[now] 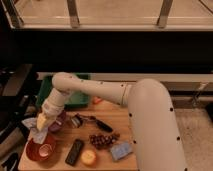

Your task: Place towel in red bowl

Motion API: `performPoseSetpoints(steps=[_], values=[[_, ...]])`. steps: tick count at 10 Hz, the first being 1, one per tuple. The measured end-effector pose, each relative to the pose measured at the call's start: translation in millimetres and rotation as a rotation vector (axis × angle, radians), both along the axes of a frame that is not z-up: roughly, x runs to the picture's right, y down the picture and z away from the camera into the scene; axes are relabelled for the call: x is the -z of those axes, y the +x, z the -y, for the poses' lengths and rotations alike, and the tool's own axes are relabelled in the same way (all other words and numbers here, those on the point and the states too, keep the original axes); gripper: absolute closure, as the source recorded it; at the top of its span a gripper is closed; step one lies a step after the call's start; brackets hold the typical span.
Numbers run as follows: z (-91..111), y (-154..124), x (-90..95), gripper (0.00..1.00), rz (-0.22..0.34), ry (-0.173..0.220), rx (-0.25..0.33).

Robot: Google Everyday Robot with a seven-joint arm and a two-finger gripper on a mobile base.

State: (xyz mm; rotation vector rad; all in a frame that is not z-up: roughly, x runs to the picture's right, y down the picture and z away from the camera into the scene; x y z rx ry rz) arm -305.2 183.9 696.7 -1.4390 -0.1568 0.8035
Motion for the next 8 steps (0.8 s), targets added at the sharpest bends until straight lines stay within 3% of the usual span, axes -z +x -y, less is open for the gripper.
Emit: performPoseSetpoints(steps=[3,6,8], values=[[-18.3,-1.0,3.8,0.3,0.014,-0.038,-0.016],[-35.6,15.2,1.9,0.3,-0.026,-0.078,-0.03],[-34.7,27.3,1.9,0.3,-0.055,-0.071,-0.037]])
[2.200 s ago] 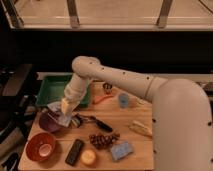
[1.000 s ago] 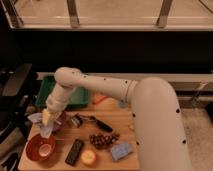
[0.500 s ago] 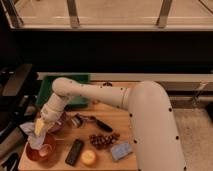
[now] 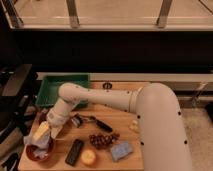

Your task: Place towel in red bowl

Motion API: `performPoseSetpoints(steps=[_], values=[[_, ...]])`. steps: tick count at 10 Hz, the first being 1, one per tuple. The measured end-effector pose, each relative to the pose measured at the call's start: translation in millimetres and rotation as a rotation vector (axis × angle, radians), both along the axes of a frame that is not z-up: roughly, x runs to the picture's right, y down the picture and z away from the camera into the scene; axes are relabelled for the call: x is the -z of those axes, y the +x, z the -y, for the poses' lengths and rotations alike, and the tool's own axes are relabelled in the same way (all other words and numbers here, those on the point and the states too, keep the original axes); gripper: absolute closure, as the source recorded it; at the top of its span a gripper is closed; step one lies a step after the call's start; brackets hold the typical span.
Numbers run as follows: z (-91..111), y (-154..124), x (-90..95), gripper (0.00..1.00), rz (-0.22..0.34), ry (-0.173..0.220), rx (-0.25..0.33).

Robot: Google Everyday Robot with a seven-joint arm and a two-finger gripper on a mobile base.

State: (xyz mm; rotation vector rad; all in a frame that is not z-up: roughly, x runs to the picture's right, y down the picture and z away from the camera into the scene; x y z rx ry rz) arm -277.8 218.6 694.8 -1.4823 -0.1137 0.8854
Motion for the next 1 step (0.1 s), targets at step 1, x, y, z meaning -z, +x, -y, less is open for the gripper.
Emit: performPoseSetpoints(steps=[1], values=[[4.8,10.7,-1.0,0.3,-0.024,0.022,-0.007]])
